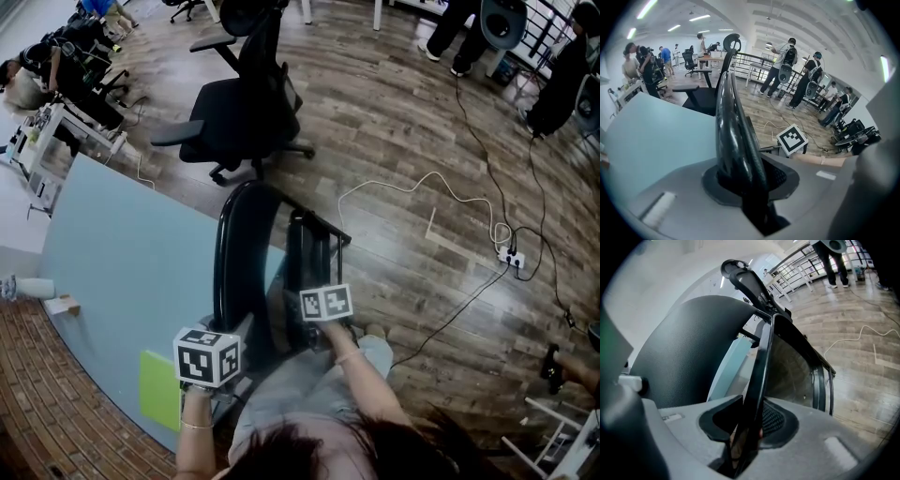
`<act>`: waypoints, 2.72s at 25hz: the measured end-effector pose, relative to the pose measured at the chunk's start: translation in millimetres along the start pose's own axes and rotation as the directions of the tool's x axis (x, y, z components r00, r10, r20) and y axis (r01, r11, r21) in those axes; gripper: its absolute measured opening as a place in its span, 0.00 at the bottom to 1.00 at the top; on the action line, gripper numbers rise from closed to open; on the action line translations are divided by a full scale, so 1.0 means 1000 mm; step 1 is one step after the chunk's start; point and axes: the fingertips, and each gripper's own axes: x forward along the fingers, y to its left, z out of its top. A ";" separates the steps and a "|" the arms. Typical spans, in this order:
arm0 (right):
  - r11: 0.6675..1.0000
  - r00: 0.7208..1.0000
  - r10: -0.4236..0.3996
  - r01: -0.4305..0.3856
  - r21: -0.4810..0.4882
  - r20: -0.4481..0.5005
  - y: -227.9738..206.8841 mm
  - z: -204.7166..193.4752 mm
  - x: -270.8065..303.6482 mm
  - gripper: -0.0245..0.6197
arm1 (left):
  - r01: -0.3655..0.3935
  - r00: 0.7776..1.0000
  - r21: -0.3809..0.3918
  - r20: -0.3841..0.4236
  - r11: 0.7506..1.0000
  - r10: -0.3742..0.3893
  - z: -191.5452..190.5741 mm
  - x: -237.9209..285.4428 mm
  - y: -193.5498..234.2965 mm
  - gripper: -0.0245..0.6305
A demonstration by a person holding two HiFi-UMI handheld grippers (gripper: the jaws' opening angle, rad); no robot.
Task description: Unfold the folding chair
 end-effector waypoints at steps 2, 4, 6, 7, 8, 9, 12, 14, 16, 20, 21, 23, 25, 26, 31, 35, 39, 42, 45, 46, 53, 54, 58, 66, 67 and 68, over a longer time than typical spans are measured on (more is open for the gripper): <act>1.000 1.000 0.004 -0.004 0.002 0.004 -0.003 0.001 -0.004 0.19 | -0.004 1.000 0.008 0.003 1.000 0.004 0.002 0.001 -0.006 0.17; 1.000 1.000 0.010 -0.010 0.004 0.007 -0.005 0.001 -0.008 0.19 | -0.008 1.000 0.014 0.004 1.000 0.008 0.003 0.001 -0.013 0.17; 1.000 1.000 0.015 -0.015 0.010 0.009 -0.007 0.002 -0.013 0.19 | -0.011 1.000 0.020 0.004 1.000 0.011 0.005 0.002 -0.019 0.17; 1.000 1.000 0.018 -0.018 0.016 0.010 -0.008 0.003 -0.015 0.19 | -0.012 1.000 0.023 0.004 1.000 0.012 0.006 0.002 -0.021 0.17; 0.999 1.000 0.021 -0.021 0.026 0.012 -0.009 0.003 -0.016 0.19 | -0.014 1.000 0.025 0.006 1.000 0.014 0.007 0.002 -0.023 0.17; 0.999 1.000 0.024 -0.024 0.037 0.015 -0.010 0.003 -0.018 0.19 | -0.016 1.000 0.023 0.009 1.000 0.016 0.007 0.002 -0.026 0.17; 0.998 0.999 0.035 -0.036 0.055 0.021 -0.012 0.003 -0.023 0.18 | -0.019 0.999 -0.001 0.034 1.000 0.019 0.009 0.001 -0.031 0.16; 0.997 0.999 0.045 -0.046 0.058 0.025 -0.013 0.003 -0.026 0.18 | -0.019 0.999 -0.012 0.047 1.000 0.020 0.010 0.001 -0.035 0.16; 0.997 0.998 0.054 -0.056 0.061 0.026 -0.014 0.003 -0.030 0.17 | -0.022 0.998 -0.013 0.053 1.000 0.023 0.011 0.000 -0.040 0.16; 0.994 0.997 0.074 -0.076 0.074 0.024 -0.021 0.006 -0.041 0.17 | -0.031 0.998 -0.012 0.060 0.999 0.031 0.016 0.002 -0.055 0.16; 0.993 0.996 0.080 -0.082 0.081 0.023 -0.022 0.006 -0.044 0.17 | -0.035 0.998 -0.012 0.060 0.999 0.035 0.017 0.003 -0.060 0.16; 0.991 0.996 0.092 -0.094 0.095 0.021 -0.026 0.005 -0.052 0.16 | -0.041 0.997 -0.014 0.059 0.999 0.041 0.017 0.003 -0.070 0.16; 0.989 0.994 0.102 -0.105 0.109 0.027 -0.031 0.007 -0.060 0.16 | -0.041 0.997 -0.015 0.063 0.999 0.042 0.020 0.005 -0.080 0.16; 0.987 0.994 0.107 -0.110 0.116 0.031 -0.033 0.008 -0.064 0.16 | -0.041 0.997 -0.016 0.066 0.999 0.042 0.022 0.005 -0.085 0.16; 0.980 0.991 0.133 -0.135 0.144 0.028 -0.044 0.008 -0.081 0.16 | -0.045 0.996 -0.031 0.077 0.999 0.047 0.027 0.008 -0.108 0.16; 0.975 0.987 0.160 -0.163 0.149 0.033 -0.050 0.009 -0.093 0.16 | -0.053 0.996 -0.029 0.076 0.998 0.055 0.030 0.010 -0.123 0.16; 0.971 0.983 0.182 -0.185 0.153 0.031 -0.055 0.008 -0.102 0.15 | -0.059 0.994 -0.035 0.088 0.998 0.062 0.032 0.011 -0.138 0.16; 0.969 0.981 0.191 -0.193 0.155 0.030 -0.060 0.008 -0.110 0.15 | -0.064 0.993 -0.039 0.101 0.997 0.068 0.033 0.013 -0.150 0.16; 0.964 0.978 0.203 -0.207 0.164 0.039 -0.064 0.008 -0.118 0.15 | -0.066 0.992 -0.032 0.106 0.997 0.069 0.035 0.015 -0.162 0.16; 0.963 0.977 0.208 -0.212 0.168 0.042 -0.066 0.009 -0.120 0.15 | -0.067 0.992 -0.029 0.108 0.997 0.070 0.037 0.015 -0.166 0.16; 0.951 0.973 0.221 -0.231 0.206 0.070 -0.080 0.012 -0.141 0.15 | -0.063 0.992 0.008 0.113 0.998 0.061 0.046 0.023 -0.196 0.16; 0.949 0.972 0.222 -0.233 0.213 0.076 -0.083 0.013 -0.144 0.15 | -0.062 0.992 0.015 0.114 0.998 0.059 0.049 0.024 -0.200 0.16; 0.942 0.969 0.225 -0.243 0.232 0.100 -0.092 0.015 -0.159 0.15 | -0.054 0.991 0.043 0.122 0.998 0.048 0.057 0.026 -0.217 0.15; 0.938 0.964 0.223 -0.252 0.238 0.145 -0.112 0.022 -0.190 0.15 | -0.030 0.991 0.085 0.134 0.996 0.019 0.073 0.034 -0.251 0.15; 0.938 0.964 0.221 -0.253 0.239 0.150 -0.115 0.023 -0.194 0.15 | -0.027 0.991 0.091 0.135 0.995 0.015 0.075 0.036 -0.255 0.15; 0.937 0.963 0.220 -0.253 0.241 0.155 -0.119 0.024 -0.197 0.15 | -0.024 0.991 0.097 0.136 0.995 0.011 0.077 0.038 -0.260 0.15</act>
